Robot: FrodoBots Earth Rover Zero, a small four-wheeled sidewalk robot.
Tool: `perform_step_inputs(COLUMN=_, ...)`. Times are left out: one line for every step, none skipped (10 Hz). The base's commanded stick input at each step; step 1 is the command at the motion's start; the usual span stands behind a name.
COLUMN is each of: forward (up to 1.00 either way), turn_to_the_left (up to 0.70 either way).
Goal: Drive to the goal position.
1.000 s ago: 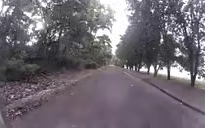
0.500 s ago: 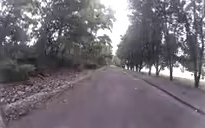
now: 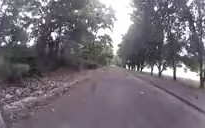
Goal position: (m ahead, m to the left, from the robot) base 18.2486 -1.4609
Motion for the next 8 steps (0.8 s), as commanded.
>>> perform_step_inputs(forward=0.70, turn_to_the_left=0.00)
perform_step_inputs(forward=0.70, turn_to_the_left=0.00)
perform_step_inputs(forward=0.70, turn_to_the_left=0.00)
perform_step_inputs(forward=0.70, turn_to_the_left=0.00)
perform_step_inputs(forward=0.70, turn_to_the_left=0.00)
perform_step_inputs(forward=0.70, turn_to_the_left=0.00)
perform_step_inputs(forward=0.70, turn_to_the_left=0.00)
perform_step_inputs(forward=0.70, turn_to_the_left=0.00)
